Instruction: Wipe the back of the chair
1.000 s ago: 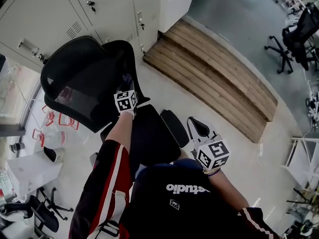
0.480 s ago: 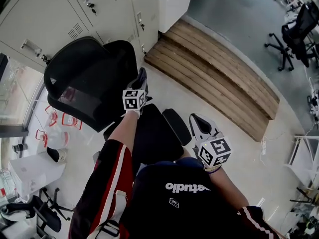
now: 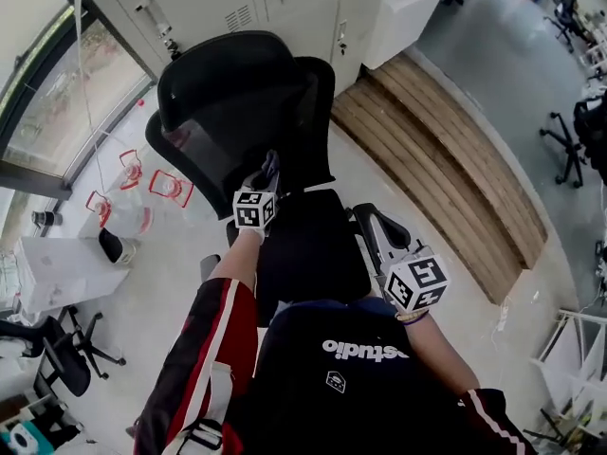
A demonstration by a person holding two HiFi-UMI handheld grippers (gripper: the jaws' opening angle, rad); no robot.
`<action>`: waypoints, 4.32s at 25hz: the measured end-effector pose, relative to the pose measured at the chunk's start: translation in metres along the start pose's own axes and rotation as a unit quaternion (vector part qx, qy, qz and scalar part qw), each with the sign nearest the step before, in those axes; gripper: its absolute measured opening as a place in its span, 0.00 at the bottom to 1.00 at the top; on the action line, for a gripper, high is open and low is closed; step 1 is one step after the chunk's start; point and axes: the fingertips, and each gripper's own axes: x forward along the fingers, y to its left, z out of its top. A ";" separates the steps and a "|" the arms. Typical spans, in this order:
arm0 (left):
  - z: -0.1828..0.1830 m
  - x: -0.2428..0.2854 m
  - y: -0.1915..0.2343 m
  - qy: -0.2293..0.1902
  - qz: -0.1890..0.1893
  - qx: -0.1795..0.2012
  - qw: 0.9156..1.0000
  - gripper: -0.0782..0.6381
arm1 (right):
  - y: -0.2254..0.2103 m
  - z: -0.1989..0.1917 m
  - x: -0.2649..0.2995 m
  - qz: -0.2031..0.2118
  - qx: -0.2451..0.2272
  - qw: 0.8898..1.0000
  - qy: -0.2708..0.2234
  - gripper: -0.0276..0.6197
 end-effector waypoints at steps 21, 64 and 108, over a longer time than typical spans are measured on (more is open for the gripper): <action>-0.128 -0.135 0.208 0.028 0.193 -0.102 0.975 0.19 | 0.108 -0.032 0.070 0.069 -0.066 0.993 0.075 0.06; -0.044 0.181 -0.102 0.051 0.017 -0.031 0.998 0.19 | -0.173 -0.034 -0.034 -0.055 0.017 0.996 0.066 0.06; 0.168 -0.355 -0.028 -0.212 0.121 0.022 0.970 0.19 | 0.141 0.090 0.041 0.163 -0.075 0.982 -0.062 0.06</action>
